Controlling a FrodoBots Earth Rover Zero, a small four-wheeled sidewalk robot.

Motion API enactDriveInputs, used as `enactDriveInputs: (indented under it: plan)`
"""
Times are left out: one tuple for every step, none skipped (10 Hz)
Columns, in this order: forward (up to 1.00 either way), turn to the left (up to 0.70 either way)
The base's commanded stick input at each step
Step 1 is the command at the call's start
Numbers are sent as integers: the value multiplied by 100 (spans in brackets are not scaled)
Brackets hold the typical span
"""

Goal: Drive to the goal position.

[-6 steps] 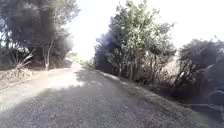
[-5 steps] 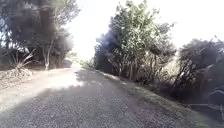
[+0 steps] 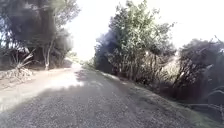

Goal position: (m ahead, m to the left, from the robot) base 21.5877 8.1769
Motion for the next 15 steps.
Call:
enactDriveInputs:
  plan:
    - [70, 0]
    - [70, 0]
    - [70, 0]
    - [70, 0]
    - [70, 0]
    - [70, 0]
    - [70, 0]
    - [70, 0]
    - [70, 0]
    - [70, 0]
    - [70, 0]
    - [70, 0]
    - [70, 0]
    - [70, 0]
    - [70, 0]
